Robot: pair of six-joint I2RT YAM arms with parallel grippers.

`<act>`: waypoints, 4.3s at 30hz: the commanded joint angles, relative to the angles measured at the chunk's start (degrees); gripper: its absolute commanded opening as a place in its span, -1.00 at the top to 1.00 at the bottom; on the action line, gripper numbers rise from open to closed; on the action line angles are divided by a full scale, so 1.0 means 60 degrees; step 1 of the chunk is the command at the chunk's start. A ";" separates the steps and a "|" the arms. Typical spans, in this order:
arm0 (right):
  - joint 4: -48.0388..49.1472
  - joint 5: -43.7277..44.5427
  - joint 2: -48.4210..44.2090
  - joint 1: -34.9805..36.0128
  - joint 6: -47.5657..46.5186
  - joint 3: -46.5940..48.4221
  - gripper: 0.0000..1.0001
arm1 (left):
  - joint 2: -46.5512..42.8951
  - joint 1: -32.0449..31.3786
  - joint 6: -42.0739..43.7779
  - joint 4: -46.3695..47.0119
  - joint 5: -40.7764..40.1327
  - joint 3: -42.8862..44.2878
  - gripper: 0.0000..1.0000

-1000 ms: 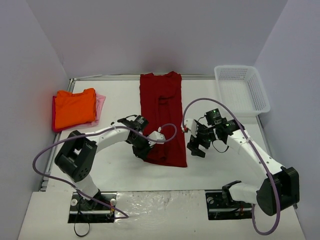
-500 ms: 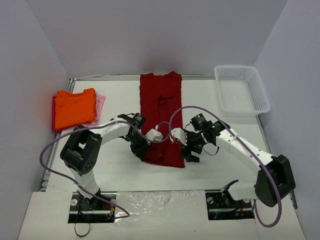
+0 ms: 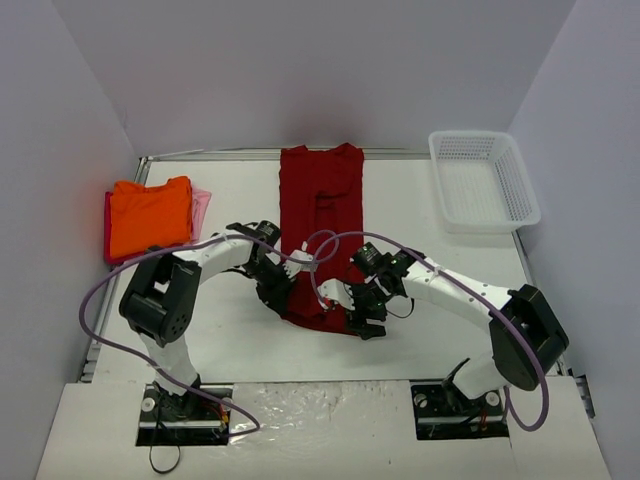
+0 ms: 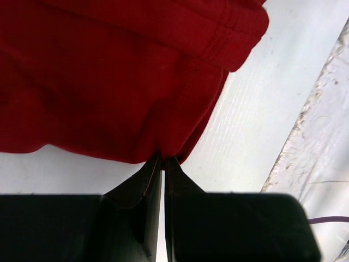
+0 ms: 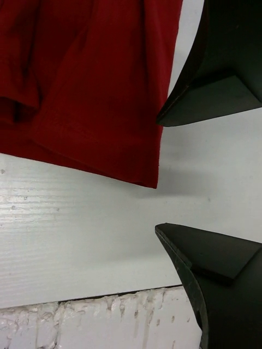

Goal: Fold and stack the t-shirts
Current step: Grab the bottom of the folded rectangular tshirt with both arms

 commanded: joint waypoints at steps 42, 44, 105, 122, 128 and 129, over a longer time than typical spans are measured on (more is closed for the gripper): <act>0.0882 0.1724 0.2320 0.0968 0.0627 0.0190 0.40 | 0.0107 0.0621 0.0314 -0.0641 0.1093 0.0480 0.95; 0.0984 0.1871 0.2466 0.1012 0.0700 0.0190 0.42 | 0.0092 0.0621 0.0328 -0.0641 0.1107 0.0480 0.95; -0.2853 0.0188 0.0372 -0.0262 0.0246 0.1889 1.00 | -0.2266 0.0768 0.2378 -0.2192 0.3011 -0.0150 0.95; -0.3571 -0.0325 0.0313 -0.0336 -0.0135 0.2284 1.00 | -0.1931 0.0636 0.6685 -0.5606 0.3774 0.0407 0.95; -0.3688 -0.0267 0.0416 -0.0365 -0.0164 0.2607 1.00 | -0.1710 0.0636 0.6950 -0.5739 0.3817 0.0670 0.95; -0.3689 -0.0238 0.0445 -0.0365 -0.0150 0.2665 1.00 | -0.1681 0.0636 0.6964 -0.5739 0.3817 0.0714 0.95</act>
